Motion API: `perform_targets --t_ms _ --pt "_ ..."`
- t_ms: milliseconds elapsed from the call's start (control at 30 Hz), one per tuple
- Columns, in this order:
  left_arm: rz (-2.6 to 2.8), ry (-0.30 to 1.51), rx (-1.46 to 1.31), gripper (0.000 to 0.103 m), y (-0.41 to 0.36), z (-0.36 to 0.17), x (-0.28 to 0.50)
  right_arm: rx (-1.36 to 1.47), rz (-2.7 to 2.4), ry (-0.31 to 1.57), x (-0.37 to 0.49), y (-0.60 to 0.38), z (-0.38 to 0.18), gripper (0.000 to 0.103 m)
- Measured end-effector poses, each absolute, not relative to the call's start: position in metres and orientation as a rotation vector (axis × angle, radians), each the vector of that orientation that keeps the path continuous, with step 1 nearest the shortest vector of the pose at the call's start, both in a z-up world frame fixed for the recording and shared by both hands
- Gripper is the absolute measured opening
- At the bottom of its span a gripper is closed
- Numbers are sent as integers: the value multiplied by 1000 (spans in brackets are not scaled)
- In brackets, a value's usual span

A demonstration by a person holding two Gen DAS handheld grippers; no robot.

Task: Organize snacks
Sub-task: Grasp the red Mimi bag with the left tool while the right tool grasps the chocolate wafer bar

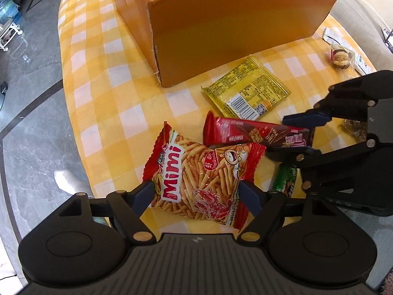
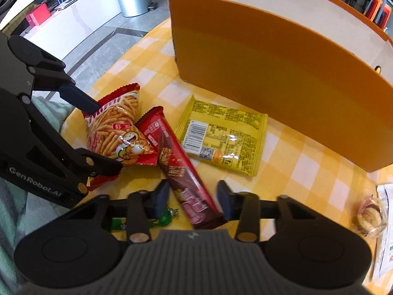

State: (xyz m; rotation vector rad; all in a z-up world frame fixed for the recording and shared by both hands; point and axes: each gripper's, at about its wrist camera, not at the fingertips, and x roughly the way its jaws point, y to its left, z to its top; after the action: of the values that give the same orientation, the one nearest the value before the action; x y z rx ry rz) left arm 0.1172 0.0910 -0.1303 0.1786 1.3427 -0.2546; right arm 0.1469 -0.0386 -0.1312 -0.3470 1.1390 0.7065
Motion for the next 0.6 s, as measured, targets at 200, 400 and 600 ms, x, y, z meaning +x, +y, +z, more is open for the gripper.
perform_targets --t_ms 200,400,600 --pt "-260 1346 234 91 85 -131 116 -259 647 1185 145 -65 -125 28" --pt "-234 1376 267 95 78 -134 120 -207 560 1233 141 -96 -126 24" --pt "-169 1407 238 90 75 -134 124 -160 547 1240 140 -108 -129 21"
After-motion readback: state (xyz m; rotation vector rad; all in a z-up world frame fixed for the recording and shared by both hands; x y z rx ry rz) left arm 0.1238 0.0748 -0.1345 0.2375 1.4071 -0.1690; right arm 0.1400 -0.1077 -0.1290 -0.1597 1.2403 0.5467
